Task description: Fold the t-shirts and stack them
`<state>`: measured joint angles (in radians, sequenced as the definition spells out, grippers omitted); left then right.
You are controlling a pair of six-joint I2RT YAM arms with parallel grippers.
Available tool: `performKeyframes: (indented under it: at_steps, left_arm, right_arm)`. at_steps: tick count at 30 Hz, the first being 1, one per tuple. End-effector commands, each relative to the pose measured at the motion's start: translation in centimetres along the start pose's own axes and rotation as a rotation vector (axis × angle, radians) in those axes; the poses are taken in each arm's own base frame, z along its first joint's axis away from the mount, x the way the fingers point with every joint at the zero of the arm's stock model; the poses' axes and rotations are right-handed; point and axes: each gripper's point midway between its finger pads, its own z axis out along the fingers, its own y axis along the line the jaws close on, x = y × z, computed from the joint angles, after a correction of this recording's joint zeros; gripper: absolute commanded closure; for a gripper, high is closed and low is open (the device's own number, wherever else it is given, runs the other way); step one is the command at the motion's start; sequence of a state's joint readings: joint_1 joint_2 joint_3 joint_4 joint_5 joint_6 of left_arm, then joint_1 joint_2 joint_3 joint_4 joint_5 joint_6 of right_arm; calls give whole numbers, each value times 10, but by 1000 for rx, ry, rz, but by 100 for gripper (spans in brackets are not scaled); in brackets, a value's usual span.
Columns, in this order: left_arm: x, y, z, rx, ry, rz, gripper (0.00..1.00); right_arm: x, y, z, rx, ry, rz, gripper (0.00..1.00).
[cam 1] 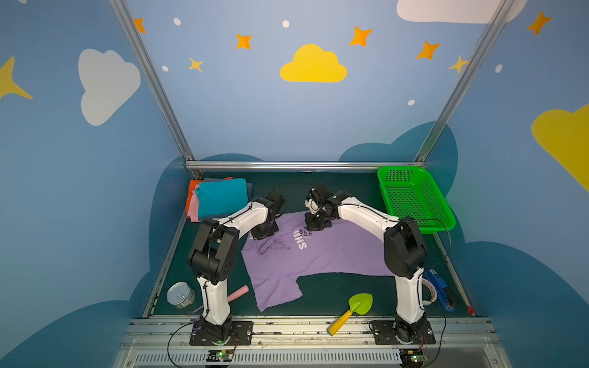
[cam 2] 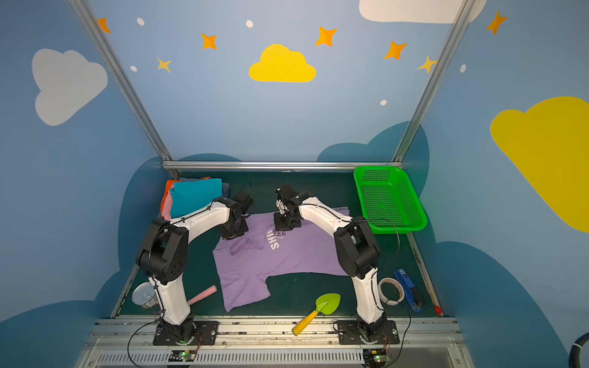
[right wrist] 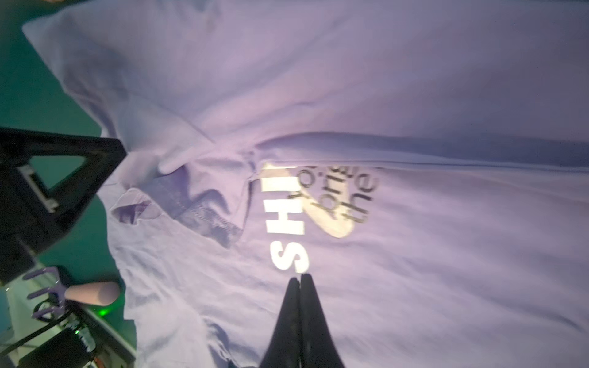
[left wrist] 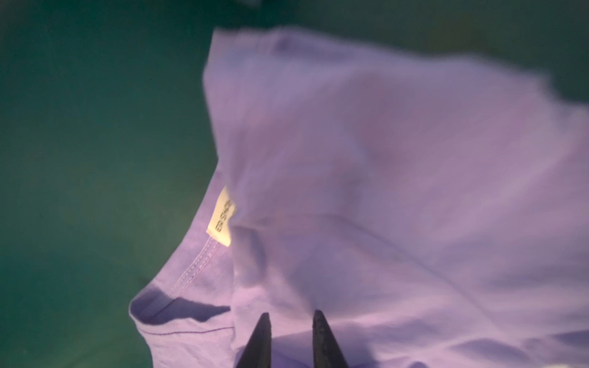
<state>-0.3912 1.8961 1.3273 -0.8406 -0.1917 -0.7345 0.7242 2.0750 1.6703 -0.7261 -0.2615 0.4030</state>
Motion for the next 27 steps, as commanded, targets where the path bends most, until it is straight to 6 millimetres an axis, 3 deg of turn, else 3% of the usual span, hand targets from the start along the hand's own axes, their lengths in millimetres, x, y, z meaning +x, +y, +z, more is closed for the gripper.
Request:
performKeyframes:
  at_steps: [1,4,8,14,25,27]
  left_arm:
    - [-4,5,-1,12,-14,-28,73]
    - [-3,13,10,-11,-4,-40,73]
    - [-1,22,23,-36,14,-49,74]
    - [4,25,30,-49,31,-39,74]
    - [11,30,34,-53,40,-34,74]
    - [12,31,36,-56,43,-31,74]
  right_arm:
    - [22,39,22,-126,106,0,90]
    - [37,54,42,-166,169,25,89]
    - [46,54,58,-165,204,83,82]
    - [42,43,62,-127,167,155,69]
    - [36,39,73,-128,136,245,65]
    - [33,38,74,-121,128,246,68]
